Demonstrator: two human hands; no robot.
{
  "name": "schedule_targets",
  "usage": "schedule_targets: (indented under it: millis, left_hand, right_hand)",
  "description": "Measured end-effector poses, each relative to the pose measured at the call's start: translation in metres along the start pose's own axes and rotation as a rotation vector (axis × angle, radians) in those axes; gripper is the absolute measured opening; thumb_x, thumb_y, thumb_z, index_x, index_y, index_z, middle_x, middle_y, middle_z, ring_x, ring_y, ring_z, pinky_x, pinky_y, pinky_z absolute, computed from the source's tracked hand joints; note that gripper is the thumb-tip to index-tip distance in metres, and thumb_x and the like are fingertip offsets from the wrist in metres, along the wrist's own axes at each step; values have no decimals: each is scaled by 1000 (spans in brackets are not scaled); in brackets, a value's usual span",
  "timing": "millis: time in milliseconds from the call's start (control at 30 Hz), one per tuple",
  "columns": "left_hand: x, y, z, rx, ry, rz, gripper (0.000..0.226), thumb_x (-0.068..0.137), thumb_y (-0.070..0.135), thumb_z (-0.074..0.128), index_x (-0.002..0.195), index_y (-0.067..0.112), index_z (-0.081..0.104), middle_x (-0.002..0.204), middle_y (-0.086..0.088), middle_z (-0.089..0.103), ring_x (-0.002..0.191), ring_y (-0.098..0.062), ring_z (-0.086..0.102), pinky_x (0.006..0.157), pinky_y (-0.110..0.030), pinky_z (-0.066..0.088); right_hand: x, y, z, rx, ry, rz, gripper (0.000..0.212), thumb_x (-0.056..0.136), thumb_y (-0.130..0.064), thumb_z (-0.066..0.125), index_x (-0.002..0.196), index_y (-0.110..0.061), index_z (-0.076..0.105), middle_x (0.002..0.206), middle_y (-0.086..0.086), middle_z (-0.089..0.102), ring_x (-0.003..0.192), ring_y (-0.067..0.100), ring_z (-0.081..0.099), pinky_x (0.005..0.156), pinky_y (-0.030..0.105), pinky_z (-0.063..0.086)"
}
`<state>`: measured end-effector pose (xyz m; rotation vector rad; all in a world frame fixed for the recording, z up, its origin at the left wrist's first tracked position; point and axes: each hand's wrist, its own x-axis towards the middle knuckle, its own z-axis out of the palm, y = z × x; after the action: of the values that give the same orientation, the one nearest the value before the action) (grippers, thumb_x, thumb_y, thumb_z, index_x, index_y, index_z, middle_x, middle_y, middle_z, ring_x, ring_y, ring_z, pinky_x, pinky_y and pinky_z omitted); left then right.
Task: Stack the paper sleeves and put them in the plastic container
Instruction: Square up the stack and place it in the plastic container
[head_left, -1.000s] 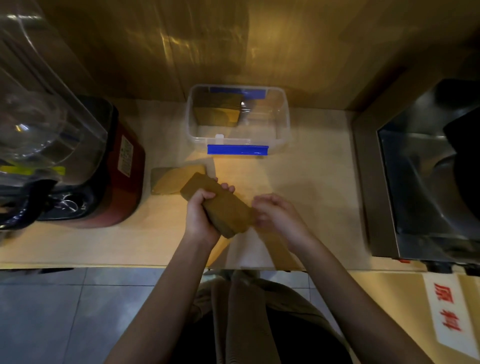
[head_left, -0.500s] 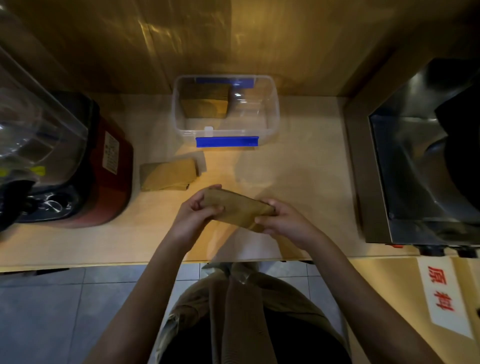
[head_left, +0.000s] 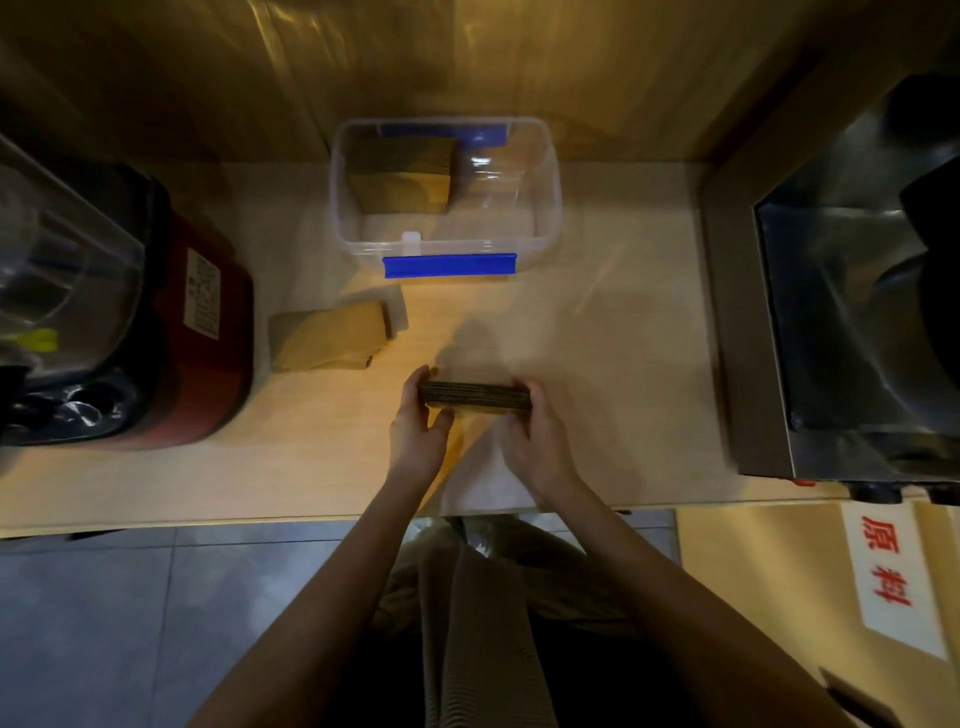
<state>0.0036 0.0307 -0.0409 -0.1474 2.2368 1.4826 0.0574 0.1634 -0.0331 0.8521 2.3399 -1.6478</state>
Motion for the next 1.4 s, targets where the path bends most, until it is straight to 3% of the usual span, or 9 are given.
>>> schedule_targets:
  millis: [167,300,500,600,667,733,900,1100,1400]
  left_hand:
    - [-1,3,4,20,56,14,54,87,6,49,138,16,32,142,-8,44,131,-22,40,101,-25,33]
    - [-1,4,8,-9,75,-35,53,88,10,49,138,16,32,143,-9,44,133,-24,40,107,-33,33]
    - [-1,15,5,-19,117,-53,50,92,15,44,139,16,30,143,-7,45,130,-19,41,99,-23,33]
    - [-2,12,1,24,106,-23,41,93,19,43,134,18,39,126,-2,56,108,-12,52,74,-5,40]
    - [0,10,-3,58,106,-1,35,93,20,43,127,19,45,116,-4,62,97,-15,57,61,-4,39]
    - [4,11,-10,90,154,-12,31,93,17,43,123,14,50,114,-9,65,95,-19,59,67,-17,44]
    - [9,10,-41,106,262,-56,27,90,17,46,112,9,59,104,-19,67,97,-32,62,83,-41,52]
    - [26,25,-94,42,401,-149,32,86,19,54,115,6,61,109,-16,66,98,-24,60,78,-28,43]
    - [58,29,-121,128,549,-198,35,92,18,44,115,-5,56,120,-30,57,113,-42,51,91,-37,38]
  right_hand:
    - [2,-2,-2,45,39,-17,41,92,-10,45,132,-16,37,129,8,55,116,20,54,98,32,46]
    - [5,-4,-1,102,65,-10,51,93,-9,46,139,-20,26,136,7,50,122,18,51,104,37,44]
    - [8,-6,3,73,64,-17,42,96,-9,37,137,-15,31,132,4,50,116,12,51,88,5,42]
    - [10,-5,8,50,56,-5,38,96,-13,38,133,-16,36,127,6,56,111,16,56,89,19,47]
    - [11,-7,8,16,55,-3,35,95,-14,41,130,-15,40,120,4,60,102,13,58,79,10,45]
    - [13,-14,6,-43,52,-43,32,94,-15,45,126,-14,45,109,1,62,94,12,57,68,9,42]
    - [30,-45,15,-171,-46,-97,31,92,-23,50,121,-13,49,105,9,66,94,23,62,77,34,49]
    - [62,-90,48,-224,-132,-95,24,87,-22,58,101,-3,56,98,19,69,93,31,64,74,36,48]
    - [85,-133,90,-102,-99,-54,12,84,-16,60,83,-4,60,69,3,54,72,17,51,69,31,39]
